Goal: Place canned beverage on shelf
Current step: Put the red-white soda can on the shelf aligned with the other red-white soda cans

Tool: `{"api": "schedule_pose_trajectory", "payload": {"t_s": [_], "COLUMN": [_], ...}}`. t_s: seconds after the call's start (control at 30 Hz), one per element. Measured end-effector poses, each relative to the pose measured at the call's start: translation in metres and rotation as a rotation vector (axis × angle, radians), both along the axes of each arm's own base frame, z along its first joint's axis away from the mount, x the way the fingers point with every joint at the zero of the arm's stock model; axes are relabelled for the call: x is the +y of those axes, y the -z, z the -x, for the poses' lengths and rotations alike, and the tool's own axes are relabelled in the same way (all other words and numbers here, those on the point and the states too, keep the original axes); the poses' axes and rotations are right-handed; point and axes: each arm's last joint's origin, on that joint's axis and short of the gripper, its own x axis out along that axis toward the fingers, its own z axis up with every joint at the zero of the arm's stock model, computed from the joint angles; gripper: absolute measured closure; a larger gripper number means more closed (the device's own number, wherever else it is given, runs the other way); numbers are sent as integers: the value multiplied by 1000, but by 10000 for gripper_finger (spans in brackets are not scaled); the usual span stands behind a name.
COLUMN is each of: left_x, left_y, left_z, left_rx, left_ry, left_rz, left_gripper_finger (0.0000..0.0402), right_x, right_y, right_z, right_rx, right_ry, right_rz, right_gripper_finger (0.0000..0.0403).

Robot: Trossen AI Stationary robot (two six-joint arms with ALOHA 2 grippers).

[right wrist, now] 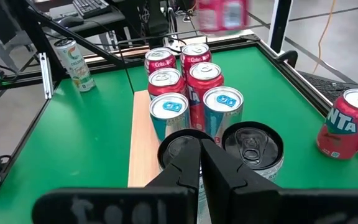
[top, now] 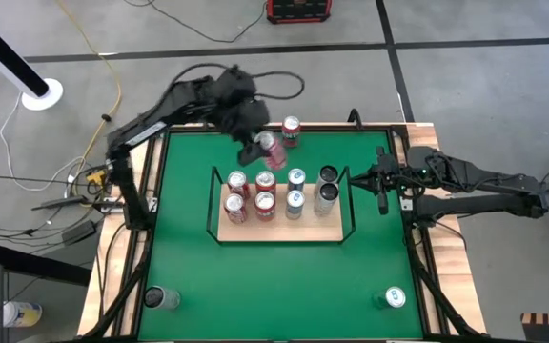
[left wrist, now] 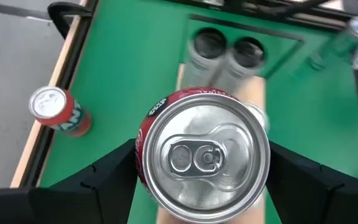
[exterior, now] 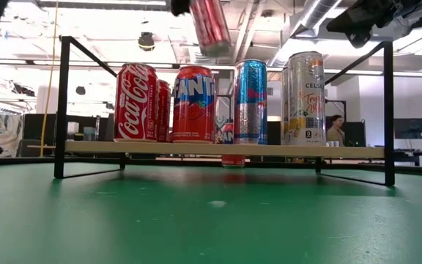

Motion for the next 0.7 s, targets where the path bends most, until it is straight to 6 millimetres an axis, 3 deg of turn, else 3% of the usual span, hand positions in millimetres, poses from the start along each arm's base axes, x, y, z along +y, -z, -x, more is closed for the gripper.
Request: {"api": "schedule_pose_trajectory", "payload": {"t_s": [0.13,0.27,0.47,0.7], "left_x": [-50,-98,-152,-173], "left_y": [-10,-2,45,109], "left_z": [14,27,38,55], "left_rx": [-26,-25,-9,128], "left_ry": [114,257,309,259], "left_rz": [-25,-20,-21,-25], "left_gripper_finger": [124,124,124,124], "right_x": [0,0,-1,-1], "right_y": [0,0,0,0], "right_z": [0,0,0,0], "right_rx": [-1,-2,-6,-15], "right_ry": [5,10,54,79], "right_rz": [-16,-27,-78,-128], "right_gripper_finger": [361,361,361,361]}}
